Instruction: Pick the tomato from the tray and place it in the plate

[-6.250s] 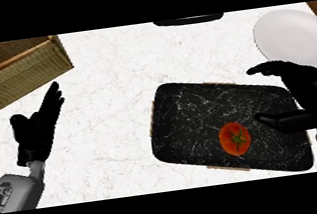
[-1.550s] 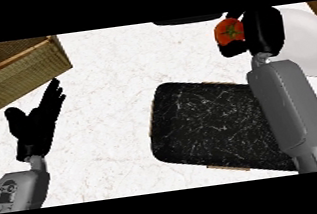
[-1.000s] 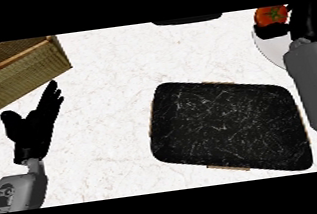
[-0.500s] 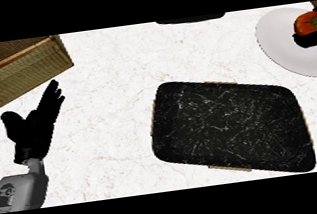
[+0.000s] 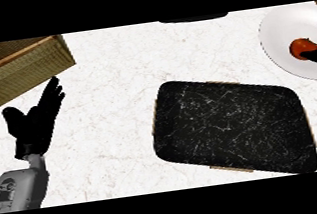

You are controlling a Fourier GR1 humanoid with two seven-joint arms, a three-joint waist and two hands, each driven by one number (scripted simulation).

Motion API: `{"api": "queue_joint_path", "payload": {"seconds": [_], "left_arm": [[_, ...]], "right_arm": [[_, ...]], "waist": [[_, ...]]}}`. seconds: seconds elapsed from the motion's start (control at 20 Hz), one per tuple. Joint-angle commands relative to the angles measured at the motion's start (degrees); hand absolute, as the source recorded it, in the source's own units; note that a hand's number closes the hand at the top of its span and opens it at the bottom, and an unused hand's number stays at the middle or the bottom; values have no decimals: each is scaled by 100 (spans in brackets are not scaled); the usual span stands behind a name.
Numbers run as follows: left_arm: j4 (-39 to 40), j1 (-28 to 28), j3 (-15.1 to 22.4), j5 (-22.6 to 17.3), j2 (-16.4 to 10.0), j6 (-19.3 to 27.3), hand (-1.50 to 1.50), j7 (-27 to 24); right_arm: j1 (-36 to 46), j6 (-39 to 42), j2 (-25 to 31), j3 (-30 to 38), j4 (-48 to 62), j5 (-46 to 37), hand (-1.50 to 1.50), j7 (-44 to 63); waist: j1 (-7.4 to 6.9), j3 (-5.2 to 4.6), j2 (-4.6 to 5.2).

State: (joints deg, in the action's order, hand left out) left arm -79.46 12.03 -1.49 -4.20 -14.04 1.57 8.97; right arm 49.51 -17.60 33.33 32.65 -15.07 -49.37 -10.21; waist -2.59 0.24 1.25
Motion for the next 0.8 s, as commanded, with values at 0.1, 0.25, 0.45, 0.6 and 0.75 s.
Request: {"api": "queue_joint_path", "payload": {"seconds": [0.1, 0.25, 0.45, 0.6, 0.75], "left_arm": [[146, 14, 16, 57, 67, -1, 0, -90], [14, -227, 120, 136, 148, 45, 0, -184], [0, -120, -74, 21, 36, 31, 0, 62], [-133, -259, 107, 202, 171, 144, 0, -20], [-211, -276, 32, 110, 65, 15, 0, 13]], "right_arm": [[80, -321, 16, 216, -84, 294, -150, -1036], [145, -128, -67, 606, -338, 848, -150, -1953], [244, 530, -160, 948, -489, 1479, -150, -2407], [512, 1032, 46, 1261, -286, 1877, -150, -1806], [722, 1659, 186, 1460, 26, 2165, -150, -1270]], "waist": [[-12, 1, 0], [27, 4, -36], [176, -14, -107], [162, -16, -114], [116, -16, -104]]}}
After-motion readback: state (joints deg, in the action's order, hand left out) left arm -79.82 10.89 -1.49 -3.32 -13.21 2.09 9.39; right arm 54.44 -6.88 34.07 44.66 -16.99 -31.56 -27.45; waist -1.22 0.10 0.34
